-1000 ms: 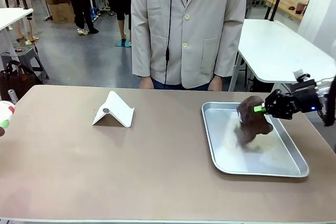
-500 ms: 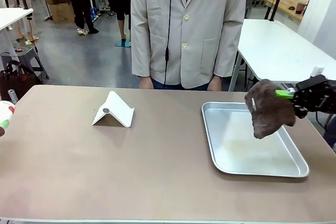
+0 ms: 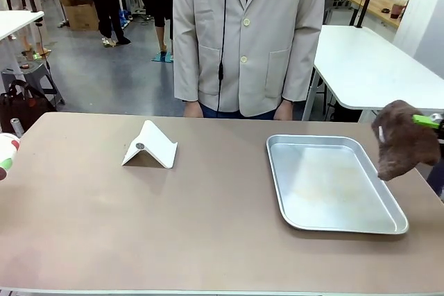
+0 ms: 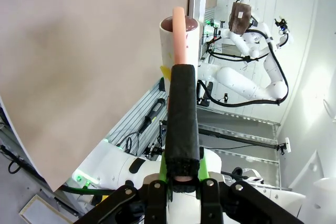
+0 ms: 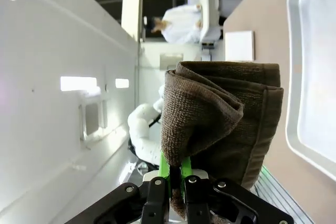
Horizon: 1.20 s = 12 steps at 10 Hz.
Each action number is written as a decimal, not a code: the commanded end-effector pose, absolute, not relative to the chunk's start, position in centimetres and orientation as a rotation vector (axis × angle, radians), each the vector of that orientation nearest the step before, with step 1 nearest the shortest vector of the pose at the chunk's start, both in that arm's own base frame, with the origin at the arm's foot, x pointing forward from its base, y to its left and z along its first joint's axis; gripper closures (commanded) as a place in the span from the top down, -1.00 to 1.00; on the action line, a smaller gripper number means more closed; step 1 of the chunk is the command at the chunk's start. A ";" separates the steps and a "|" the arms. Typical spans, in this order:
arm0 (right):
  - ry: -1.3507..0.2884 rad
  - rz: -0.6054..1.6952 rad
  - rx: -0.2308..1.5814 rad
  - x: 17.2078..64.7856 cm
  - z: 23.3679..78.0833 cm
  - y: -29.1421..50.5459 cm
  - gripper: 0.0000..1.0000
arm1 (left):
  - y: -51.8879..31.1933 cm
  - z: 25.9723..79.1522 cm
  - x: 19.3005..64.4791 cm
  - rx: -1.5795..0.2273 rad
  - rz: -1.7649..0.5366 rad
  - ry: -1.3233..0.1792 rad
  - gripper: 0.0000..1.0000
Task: Clean the surface of the table.
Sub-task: Clean the area not pointed to by the person, then return the Lint Roller and towel to their original positions.
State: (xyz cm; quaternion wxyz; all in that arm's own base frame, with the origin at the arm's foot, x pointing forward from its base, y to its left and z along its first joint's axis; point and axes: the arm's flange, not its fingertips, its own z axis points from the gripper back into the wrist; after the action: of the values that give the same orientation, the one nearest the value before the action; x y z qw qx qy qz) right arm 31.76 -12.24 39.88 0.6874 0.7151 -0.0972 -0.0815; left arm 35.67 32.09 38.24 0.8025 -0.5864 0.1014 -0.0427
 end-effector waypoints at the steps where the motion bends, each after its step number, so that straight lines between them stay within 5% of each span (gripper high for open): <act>1: -0.279 -0.288 1.656 31.2 39.1 -13.5 -1.00 | 32.3 39.1 35.5 -1.262 -0.087 0.223 -0.93; 4: -0.374 -0.354 1.651 31.2 38.7 -14.6 -1.00 | 32.3 39.1 35.5 -1.262 -0.087 0.223 -0.93; 12: -0.308 -0.309 1.641 31.1 38.6 -15.7 -1.00 | 32.3 39.1 35.5 -1.262 -0.087 0.223 -0.93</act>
State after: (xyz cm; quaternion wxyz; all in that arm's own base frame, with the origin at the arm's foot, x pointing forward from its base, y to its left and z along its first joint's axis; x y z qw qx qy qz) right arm 31.30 -15.84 38.18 0.6584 0.7255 -0.1381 -0.1450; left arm 35.67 32.08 38.25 0.8026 -0.5863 0.1013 -0.0428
